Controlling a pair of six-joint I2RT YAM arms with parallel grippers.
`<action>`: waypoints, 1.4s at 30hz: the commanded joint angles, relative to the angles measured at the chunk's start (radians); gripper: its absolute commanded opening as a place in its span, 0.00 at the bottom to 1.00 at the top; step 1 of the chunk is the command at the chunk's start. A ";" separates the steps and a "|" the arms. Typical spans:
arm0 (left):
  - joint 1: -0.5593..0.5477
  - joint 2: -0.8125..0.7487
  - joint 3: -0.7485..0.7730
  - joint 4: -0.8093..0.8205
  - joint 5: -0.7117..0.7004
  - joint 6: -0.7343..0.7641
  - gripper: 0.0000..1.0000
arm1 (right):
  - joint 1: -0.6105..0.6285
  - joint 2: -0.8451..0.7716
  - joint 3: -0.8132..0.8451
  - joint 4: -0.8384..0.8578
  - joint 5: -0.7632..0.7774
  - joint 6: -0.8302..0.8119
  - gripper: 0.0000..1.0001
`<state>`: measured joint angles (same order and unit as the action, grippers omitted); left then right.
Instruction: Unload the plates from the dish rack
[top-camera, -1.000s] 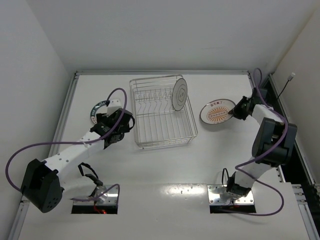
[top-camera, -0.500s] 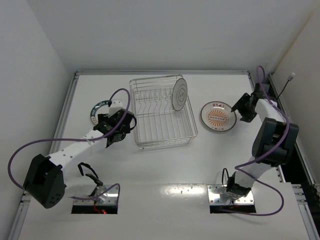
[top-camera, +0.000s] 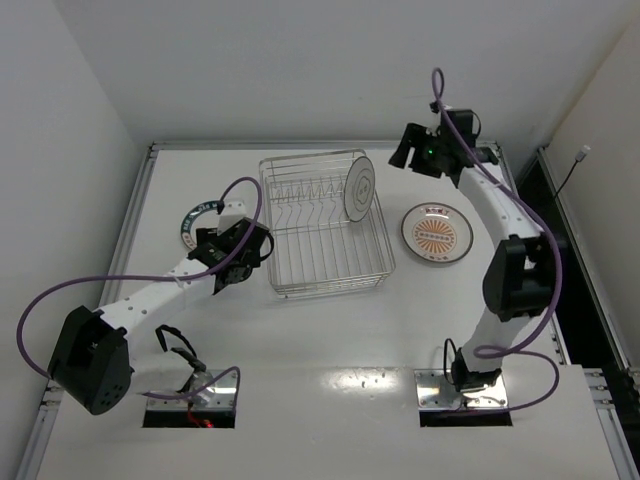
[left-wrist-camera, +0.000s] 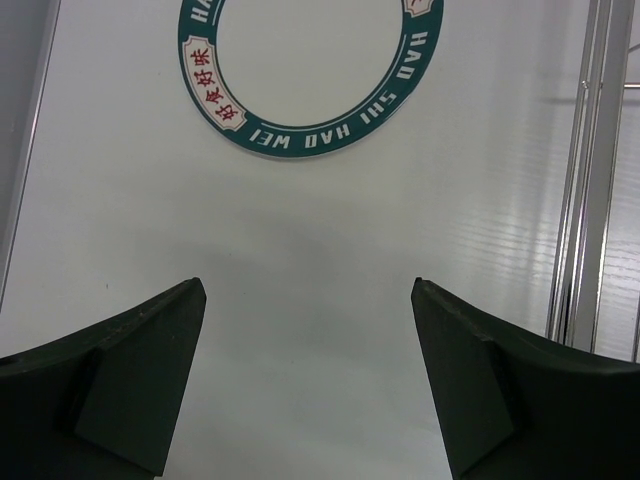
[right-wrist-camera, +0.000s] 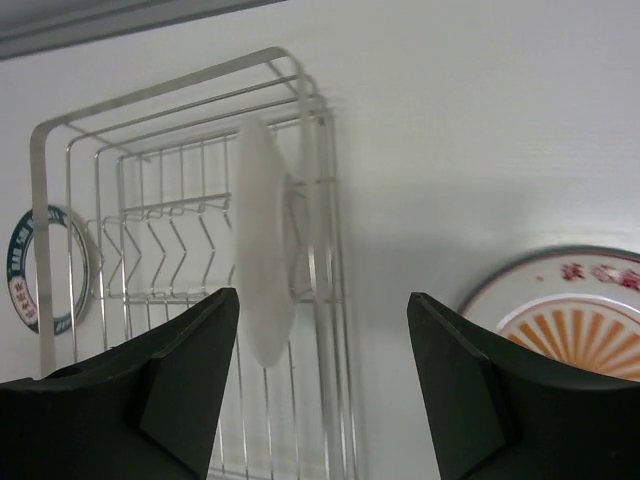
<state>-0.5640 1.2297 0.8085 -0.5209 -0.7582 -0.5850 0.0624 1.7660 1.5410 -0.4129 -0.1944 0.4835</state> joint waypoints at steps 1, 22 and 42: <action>-0.010 -0.001 0.034 -0.004 -0.029 -0.009 0.82 | 0.062 0.082 0.070 0.000 0.032 -0.039 0.66; -0.010 -0.001 0.043 -0.004 -0.038 -0.009 0.82 | 0.329 0.222 0.238 -0.107 0.426 -0.019 0.00; -0.010 0.017 0.018 0.088 0.186 0.060 0.80 | 0.415 -0.439 -0.046 -0.195 0.293 0.015 0.00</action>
<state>-0.5640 1.2407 0.8143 -0.5072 -0.6971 -0.5587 0.4751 1.5223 1.6775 -0.6651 0.3244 0.4686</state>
